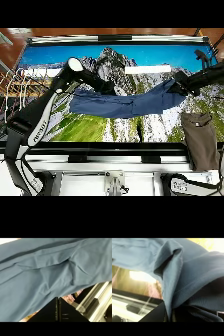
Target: Fold the shirts.
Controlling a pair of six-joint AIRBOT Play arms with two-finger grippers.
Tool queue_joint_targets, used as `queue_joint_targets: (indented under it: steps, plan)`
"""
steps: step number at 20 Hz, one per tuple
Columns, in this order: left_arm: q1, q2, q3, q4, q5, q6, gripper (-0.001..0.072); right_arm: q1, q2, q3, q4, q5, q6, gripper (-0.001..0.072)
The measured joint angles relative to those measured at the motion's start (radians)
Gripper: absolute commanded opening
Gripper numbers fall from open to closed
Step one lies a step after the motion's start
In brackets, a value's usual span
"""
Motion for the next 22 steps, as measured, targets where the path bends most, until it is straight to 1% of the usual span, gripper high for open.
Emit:
queue_joint_targets:
  steps: [4, 8, 12, 16, 18, 22]
  plan:
    - [-0.069, -0.024, 0.0, 0.075, 0.029, -0.014, 0.0041, 0.0, 0.091, 0.0, -0.005, 0.042, 0.033, 0.0061]
    - [-0.128, -0.065, 0.0, 0.088, 0.045, -0.042, 0.0041, 0.0, 0.155, 0.0, -0.003, 0.076, 0.058, 0.0061]
    - [-0.211, -0.117, 0.0, 0.032, 0.082, -0.055, 0.0041, 0.0, 0.206, 0.0, -0.001, 0.101, 0.078, 0.0061]
    - [-0.267, -0.148, 0.0, -0.04, 0.153, -0.061, 0.0041, 0.0, 0.234, 0.0, -0.001, 0.146, 0.092, 0.0061]
    - [-0.259, -0.15, 0.0, -0.059, 0.158, -0.061, 0.004, 0.0, 0.24, 0.0, -0.003, 0.168, 0.095, 0.0061]
    - [-0.169, -0.105, 0.0, -0.06, 0.086, -0.05, 0.004, 0.009, 0.224, 0.0, -0.011, 0.182, 0.091, 0.0061]
